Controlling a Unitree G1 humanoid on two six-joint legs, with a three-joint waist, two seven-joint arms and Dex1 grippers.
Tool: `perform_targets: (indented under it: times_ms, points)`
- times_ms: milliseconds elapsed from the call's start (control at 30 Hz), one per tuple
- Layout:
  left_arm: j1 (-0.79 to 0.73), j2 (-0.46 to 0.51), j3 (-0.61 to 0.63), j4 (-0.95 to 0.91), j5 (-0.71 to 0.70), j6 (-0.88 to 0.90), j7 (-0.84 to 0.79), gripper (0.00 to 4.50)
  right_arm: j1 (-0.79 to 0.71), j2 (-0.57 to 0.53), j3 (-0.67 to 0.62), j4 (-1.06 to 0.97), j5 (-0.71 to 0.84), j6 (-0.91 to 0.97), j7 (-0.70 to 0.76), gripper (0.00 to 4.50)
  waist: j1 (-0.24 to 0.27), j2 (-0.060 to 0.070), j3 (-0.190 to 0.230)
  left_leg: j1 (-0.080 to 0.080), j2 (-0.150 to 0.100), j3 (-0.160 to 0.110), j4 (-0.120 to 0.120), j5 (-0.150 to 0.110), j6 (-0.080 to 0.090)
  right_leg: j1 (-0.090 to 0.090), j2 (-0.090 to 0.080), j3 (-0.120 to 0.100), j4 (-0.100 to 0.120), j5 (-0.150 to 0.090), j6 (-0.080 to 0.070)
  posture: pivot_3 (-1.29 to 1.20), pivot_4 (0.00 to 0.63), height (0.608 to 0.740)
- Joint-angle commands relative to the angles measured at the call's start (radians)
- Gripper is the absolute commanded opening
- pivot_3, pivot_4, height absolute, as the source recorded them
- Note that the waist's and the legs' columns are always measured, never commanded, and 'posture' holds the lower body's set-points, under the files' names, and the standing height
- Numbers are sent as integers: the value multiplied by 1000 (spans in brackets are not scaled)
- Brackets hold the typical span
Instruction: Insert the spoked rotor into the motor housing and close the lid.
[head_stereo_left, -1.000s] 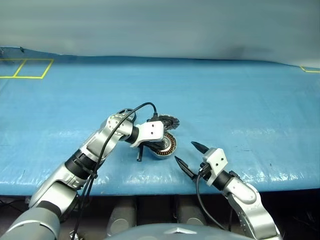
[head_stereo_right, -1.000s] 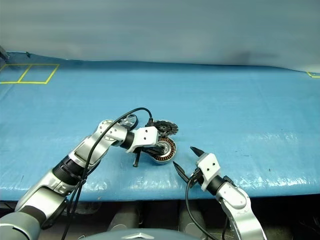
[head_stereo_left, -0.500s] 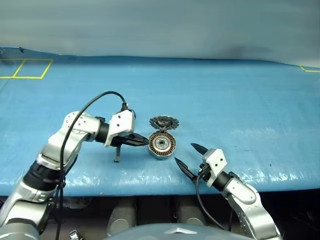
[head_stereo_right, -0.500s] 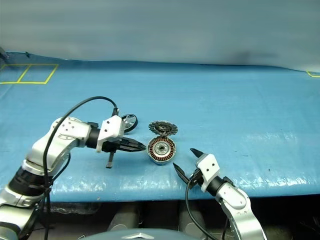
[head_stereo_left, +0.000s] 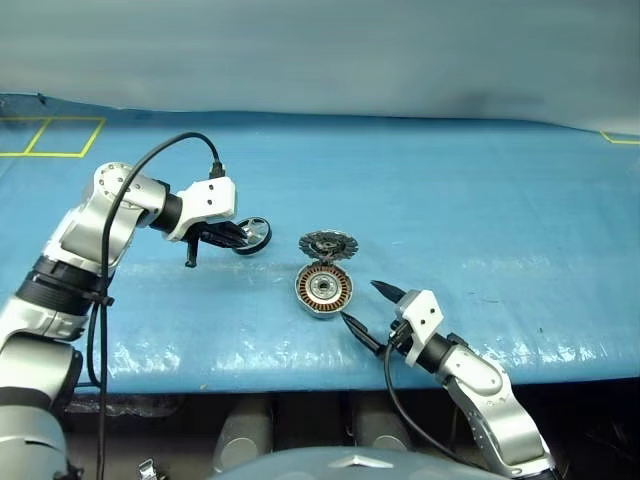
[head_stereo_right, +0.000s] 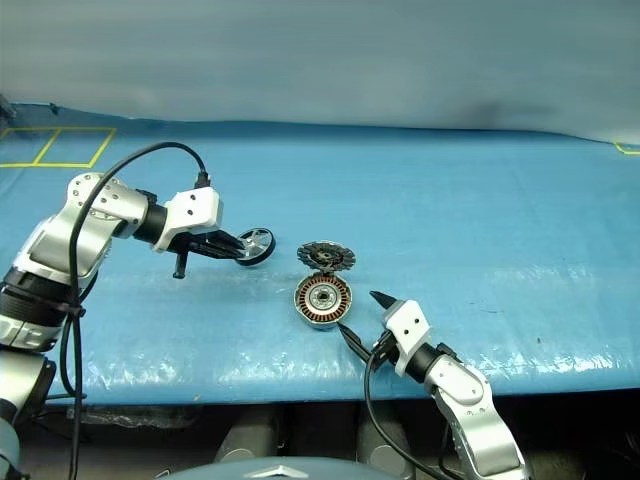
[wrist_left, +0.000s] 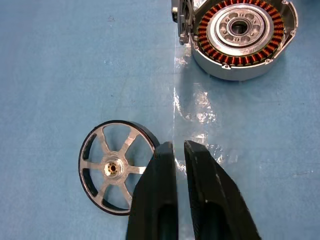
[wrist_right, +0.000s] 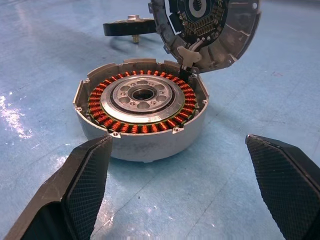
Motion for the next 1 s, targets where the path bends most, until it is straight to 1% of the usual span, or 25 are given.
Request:
perform_targets:
  times_ms: [33,200,367,467,567,633,833,933,1000]
  points:
    - [-83,-20,-26,101,71,-94,-20,1917,4,-1,-10,-21,10,-9,-1,4500,-1,0,0,0,0,0,0,0,0,0,0,0,0,0,0,0,150,740]
    - [-186,-65,-59,286,143,-175,-42,1917,12,-4,-17,-28,8,-8,-10,4500,-3,0,0,0,0,0,0,0,0,0,0,0,0,0,0,0,150,740]
    - [-258,-96,-90,435,224,-272,-51,1917,11,-3,-17,-27,6,-7,-14,4500,-3,0,0,0,0,0,0,0,0,0,0,0,0,0,0,0,150,740]
    - [-288,-125,-88,506,240,-287,-65,1917,10,-2,-16,-26,4,-7,-17,4500,-4,0,0,0,0,0,0,0,0,0,0,0,0,0,0,0,150,740]
    - [-306,-154,-84,553,254,-309,-54,2493,13,2,-15,-27,3,-7,-22,4500,-4,0,0,-1,0,0,0,0,0,0,0,0,0,0,0,0,150,740]
    - [-311,-167,-80,572,261,-323,-48,3130,16,4,-13,-28,3,-7,-24,4500,-3,0,0,-1,0,0,0,0,0,0,0,0,0,0,0,0,150,740]
    - [-338,-192,-88,601,285,-341,-70,3130,12,11,-4,-23,1,-5,-29,4500,-6,0,0,-1,0,0,0,0,0,0,0,0,1,0,1,0,150,740]
    - [-364,-202,-115,621,333,-401,-52,3130,11,7,-5,-30,7,3,-25,4500,-5,0,0,-1,0,0,1,0,0,0,0,0,1,1,1,0,150,740]
    - [-378,-217,-125,632,346,-394,-71,3130,11,3,-8,-35,11,11,-21,4500,-5,0,0,-1,0,0,1,0,0,0,0,0,1,1,1,0,150,740]
